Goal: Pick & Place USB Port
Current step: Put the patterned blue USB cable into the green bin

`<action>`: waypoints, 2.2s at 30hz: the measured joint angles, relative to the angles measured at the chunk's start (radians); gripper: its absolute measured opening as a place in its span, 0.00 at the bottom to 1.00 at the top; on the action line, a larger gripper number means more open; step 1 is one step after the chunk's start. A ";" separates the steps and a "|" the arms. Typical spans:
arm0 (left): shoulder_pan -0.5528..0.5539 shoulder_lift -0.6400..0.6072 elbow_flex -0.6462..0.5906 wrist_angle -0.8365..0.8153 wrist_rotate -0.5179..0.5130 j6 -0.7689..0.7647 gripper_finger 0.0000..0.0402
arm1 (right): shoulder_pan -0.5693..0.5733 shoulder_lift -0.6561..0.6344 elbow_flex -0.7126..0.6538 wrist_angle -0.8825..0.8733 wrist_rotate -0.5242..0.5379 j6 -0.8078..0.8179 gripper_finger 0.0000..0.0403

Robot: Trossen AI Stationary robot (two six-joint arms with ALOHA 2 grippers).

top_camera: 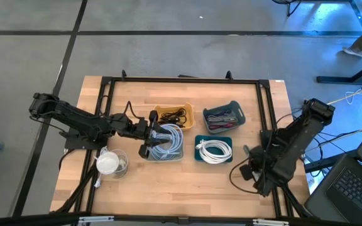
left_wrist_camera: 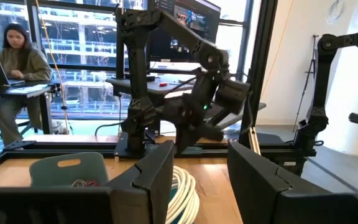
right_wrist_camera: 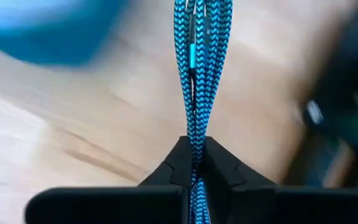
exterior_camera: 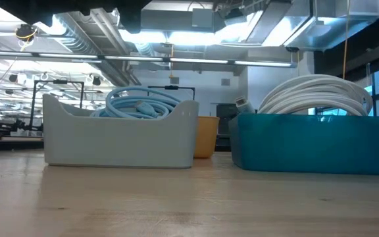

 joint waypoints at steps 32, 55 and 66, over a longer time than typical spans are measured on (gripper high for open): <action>0.000 0.000 0.000 0.000 0.000 0.000 0.35 | -1.058 -0.105 0.190 0.286 0.296 -2.041 0.04; 0.000 0.000 0.000 0.000 0.000 0.000 0.35 | -1.255 0.184 0.129 0.354 -0.034 -2.422 0.04; 0.000 0.000 0.000 0.000 0.000 0.000 0.35 | -1.255 0.294 0.129 0.456 -0.084 -2.431 0.04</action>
